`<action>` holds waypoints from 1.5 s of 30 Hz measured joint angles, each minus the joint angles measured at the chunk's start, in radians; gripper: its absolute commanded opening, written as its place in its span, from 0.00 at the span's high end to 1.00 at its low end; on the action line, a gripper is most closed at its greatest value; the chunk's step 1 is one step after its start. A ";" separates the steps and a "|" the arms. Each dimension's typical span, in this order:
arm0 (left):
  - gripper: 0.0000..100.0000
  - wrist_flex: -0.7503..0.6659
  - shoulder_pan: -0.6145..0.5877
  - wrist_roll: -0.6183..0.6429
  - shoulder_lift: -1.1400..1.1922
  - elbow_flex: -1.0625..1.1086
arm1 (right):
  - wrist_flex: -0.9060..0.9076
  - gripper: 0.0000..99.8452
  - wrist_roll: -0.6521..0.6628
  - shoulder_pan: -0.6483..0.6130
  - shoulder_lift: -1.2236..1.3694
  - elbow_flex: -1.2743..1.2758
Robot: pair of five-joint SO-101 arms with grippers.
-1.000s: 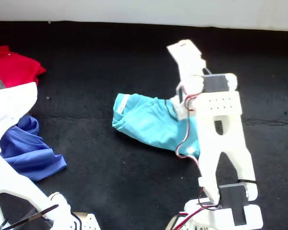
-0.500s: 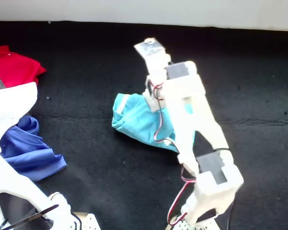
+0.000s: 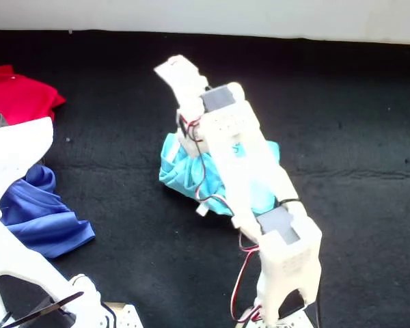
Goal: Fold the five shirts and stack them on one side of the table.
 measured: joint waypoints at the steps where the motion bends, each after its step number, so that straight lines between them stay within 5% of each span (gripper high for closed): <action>1: 0.99 0.000 0.000 0.000 0.000 0.000 | 0.037 0.77 0.000 -0.011 0.000 -0.031; 7: 0.99 0.000 0.000 0.000 0.000 0.000 | 0.216 1.00 0.032 -0.003 -0.002 -0.124; 19: 0.99 0.000 0.000 0.000 0.000 0.000 | 0.233 0.99 0.161 0.264 0.003 0.081; 30: 0.99 0.000 0.002 0.000 0.000 0.000 | 0.176 0.99 0.126 0.023 0.178 0.066; 34: 0.99 0.000 0.002 0.000 0.000 0.000 | 0.226 0.97 0.064 -0.034 0.176 -0.074; 39: 0.99 0.000 0.002 0.000 0.000 0.000 | 0.229 0.78 0.002 -0.031 0.104 -0.109; 45: 0.99 0.000 0.002 0.000 0.000 0.000 | 0.229 0.76 -0.201 -0.046 0.083 -0.109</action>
